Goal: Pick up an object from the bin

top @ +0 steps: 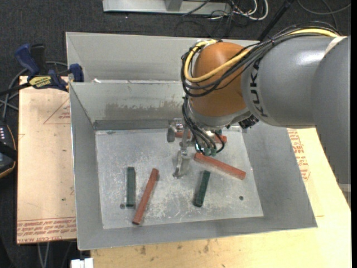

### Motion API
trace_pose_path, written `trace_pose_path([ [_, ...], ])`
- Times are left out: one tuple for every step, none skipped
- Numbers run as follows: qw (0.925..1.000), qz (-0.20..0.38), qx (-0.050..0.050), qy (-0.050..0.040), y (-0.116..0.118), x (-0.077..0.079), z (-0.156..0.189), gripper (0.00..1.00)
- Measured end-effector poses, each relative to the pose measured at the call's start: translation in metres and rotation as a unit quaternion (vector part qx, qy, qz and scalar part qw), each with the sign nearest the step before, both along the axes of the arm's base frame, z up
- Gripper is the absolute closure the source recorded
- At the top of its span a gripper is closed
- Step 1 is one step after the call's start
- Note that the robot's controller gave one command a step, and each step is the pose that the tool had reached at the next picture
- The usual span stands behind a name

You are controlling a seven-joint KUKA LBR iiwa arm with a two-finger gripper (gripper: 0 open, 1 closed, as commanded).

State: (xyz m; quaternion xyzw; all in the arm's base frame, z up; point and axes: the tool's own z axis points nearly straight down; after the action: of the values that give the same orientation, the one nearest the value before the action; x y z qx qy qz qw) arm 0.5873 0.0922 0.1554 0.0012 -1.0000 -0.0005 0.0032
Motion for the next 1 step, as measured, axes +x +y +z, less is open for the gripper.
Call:
trace_pose_path([
  [0.9788,0.205,0.001,-0.0026,0.0520,-0.0371,-0.0169,0.00],
])
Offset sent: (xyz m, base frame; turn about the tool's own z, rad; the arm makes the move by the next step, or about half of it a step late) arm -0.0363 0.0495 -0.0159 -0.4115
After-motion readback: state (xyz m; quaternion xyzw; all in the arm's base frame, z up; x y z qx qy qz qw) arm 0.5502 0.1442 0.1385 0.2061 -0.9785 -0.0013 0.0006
